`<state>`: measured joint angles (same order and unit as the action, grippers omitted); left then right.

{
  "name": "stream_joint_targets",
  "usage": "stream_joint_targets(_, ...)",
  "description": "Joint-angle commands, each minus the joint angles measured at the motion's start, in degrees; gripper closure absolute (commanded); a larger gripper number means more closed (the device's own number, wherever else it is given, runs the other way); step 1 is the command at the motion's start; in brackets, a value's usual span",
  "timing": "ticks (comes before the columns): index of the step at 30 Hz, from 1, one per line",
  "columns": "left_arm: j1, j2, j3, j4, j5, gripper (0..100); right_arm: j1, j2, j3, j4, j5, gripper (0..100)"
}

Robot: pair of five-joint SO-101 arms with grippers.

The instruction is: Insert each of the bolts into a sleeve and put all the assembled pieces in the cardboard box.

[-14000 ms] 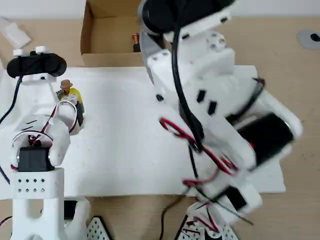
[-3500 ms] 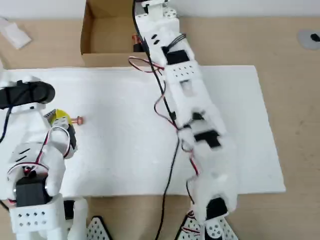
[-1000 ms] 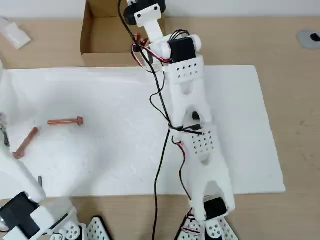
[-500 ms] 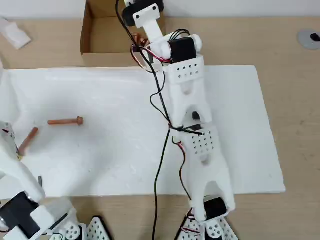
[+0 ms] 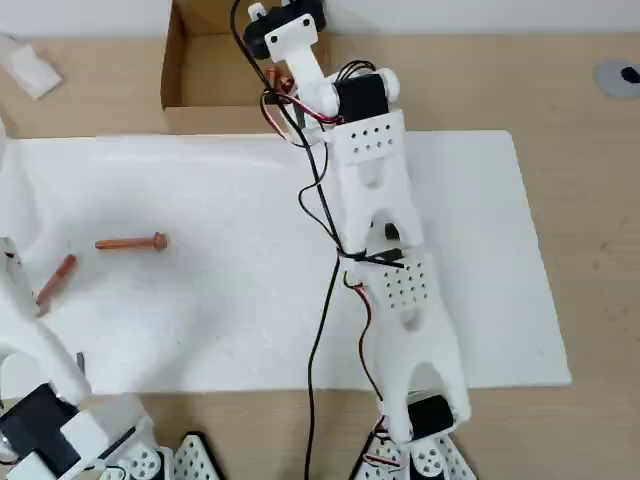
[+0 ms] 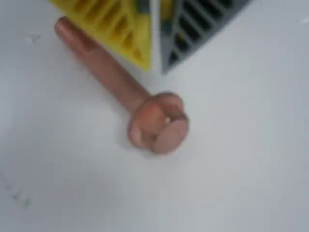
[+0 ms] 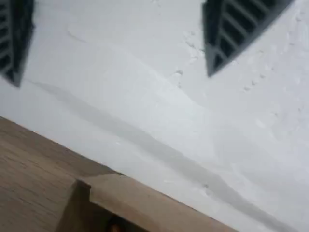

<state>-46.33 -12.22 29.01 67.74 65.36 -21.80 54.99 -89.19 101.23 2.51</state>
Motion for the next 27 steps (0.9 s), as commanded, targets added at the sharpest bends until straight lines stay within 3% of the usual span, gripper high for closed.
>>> stream_joint_targets(1, 2.46, -0.22, -0.26, -0.09, 0.53, 84, 0.04, -4.97, 0.13, 1.23, 0.35, 71.3)
stream_joint_targets(6, 2.90, -0.22, 1.14, -0.44, 0.62, 71, 0.04, -5.05, 1.19, 1.23, 0.35, 71.3)
stream_joint_targets(17, 2.55, -0.22, 4.31, -0.79, 0.62, 74, 0.04, -5.05, 1.19, 1.23, 0.35, 71.3)
stream_joint_targets(23, 2.55, -0.22, 9.58, -10.11, 0.62, 74, 0.04, -5.05, 1.19, 1.23, 0.26, 71.3)
stream_joint_targets(27, 2.55, -0.22, 10.29, -11.52, 0.62, 74, 0.04, -5.05, 1.19, 1.23, -1.67, 71.3)
